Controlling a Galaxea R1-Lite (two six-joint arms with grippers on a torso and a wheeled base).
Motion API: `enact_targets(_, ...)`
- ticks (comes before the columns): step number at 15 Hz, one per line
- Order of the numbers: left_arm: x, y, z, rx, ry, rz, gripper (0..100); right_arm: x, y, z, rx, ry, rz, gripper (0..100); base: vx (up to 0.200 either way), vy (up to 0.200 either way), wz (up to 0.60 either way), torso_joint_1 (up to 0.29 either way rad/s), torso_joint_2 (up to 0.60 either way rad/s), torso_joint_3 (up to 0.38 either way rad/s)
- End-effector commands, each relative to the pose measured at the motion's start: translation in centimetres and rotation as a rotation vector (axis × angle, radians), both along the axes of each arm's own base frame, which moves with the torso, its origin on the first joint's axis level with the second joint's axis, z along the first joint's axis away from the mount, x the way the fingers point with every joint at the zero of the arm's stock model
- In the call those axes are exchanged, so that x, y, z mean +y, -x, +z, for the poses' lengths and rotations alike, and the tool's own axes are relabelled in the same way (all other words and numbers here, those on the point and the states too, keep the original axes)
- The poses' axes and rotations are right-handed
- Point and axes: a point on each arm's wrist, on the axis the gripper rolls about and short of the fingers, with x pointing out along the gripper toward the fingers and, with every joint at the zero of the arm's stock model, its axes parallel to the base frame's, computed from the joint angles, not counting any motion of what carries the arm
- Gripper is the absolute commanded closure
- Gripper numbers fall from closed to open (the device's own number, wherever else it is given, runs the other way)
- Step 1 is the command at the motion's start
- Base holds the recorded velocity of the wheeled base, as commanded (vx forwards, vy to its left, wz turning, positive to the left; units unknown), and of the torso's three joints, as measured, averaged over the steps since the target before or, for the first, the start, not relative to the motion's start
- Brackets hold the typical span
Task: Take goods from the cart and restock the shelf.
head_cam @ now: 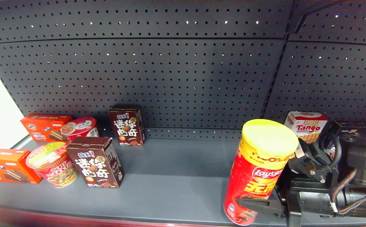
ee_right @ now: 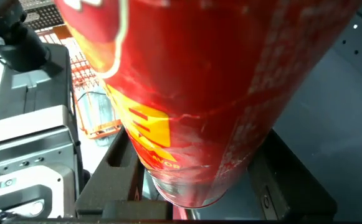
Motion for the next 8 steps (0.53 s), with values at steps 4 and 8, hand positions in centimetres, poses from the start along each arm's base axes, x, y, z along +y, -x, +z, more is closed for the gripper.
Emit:
enact_targets(4, -0.1, -0.3, 0.5, 0.014, -0.004, 0.0, 100, 0.4, -1.2, -1.7, 0.049, 0.03, -0.013, 100, 0.0, 0.0, 0.0, 0.0, 0.0, 0.0)
enact_targets(8, -0.1, -0.4, 0.2, 0.027, -0.008, -0.003, 100, 0.1, -2.3, -2.5, 0.071, 0.042, -0.045, 100, 0.0, 0.0, 0.0, 0.0, 0.0, 0.0)
